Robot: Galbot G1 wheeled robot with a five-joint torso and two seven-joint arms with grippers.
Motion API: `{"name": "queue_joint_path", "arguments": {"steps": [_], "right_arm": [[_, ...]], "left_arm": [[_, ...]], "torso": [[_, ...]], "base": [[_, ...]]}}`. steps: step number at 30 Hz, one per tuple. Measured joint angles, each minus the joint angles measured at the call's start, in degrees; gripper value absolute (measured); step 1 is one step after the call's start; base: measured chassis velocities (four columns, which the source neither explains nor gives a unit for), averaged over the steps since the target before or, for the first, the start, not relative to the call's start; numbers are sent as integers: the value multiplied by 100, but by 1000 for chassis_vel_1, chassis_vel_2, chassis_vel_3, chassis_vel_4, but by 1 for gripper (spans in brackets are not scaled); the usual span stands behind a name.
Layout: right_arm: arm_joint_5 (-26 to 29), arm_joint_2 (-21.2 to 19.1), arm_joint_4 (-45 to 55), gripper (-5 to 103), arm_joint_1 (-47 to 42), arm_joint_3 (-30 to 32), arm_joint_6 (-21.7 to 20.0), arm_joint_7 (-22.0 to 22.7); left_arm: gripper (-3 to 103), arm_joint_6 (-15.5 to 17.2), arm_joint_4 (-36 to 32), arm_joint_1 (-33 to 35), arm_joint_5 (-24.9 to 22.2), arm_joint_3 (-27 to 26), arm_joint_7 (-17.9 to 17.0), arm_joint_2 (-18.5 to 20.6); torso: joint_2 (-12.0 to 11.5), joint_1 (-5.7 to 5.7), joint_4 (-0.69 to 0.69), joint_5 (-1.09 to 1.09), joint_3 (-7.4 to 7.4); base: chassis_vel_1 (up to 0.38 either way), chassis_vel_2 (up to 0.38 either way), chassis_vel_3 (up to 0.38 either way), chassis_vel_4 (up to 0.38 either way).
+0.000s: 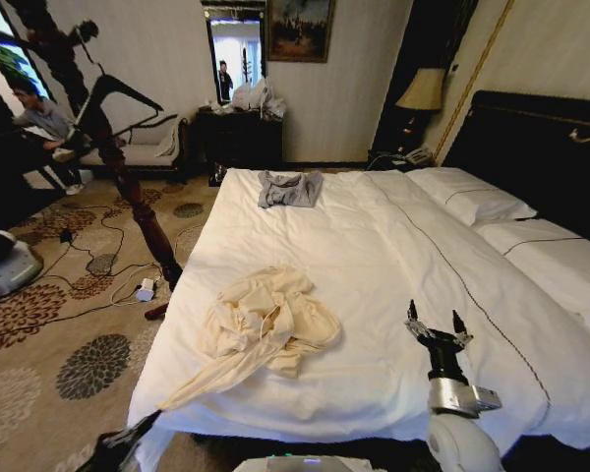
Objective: Pick up the clothes from the bed and hang them on the clothes hanger.
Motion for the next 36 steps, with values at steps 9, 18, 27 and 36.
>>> {"name": "queue_joint_path", "arguments": {"steps": [9, 18, 27, 36], "right_arm": [[1007, -298, -75, 100, 119, -456, -113, -45], [2203, -1206, 468, 100, 95, -1046, -855, 136], [4282, -2081, 786, 100, 1002, -1901, -2491, 896], [5762, -2406, 604, 100, 2243, -2919, -3469, 1371]], "left_arm": [[0, 11, 812, -417, -413, 92, -12, -76], [26, 29, 414, -454, -962, 329, -209, -502], [58, 35, 128, -669, -1513, 208, -475, -1185], [90, 68, -738, -944, -1100, 252, -1205, -1825]], "torso": [[0, 0, 1, -1, 0], [0, 0, 0, 0, 0], [0, 0, 2, 1, 0], [-1, 0, 1, 1, 1]], "base": [[0, 0, 0, 0], [0, 0, 0, 0], [0, 0, 0, 0], [0, 0, 0, 0]]}}
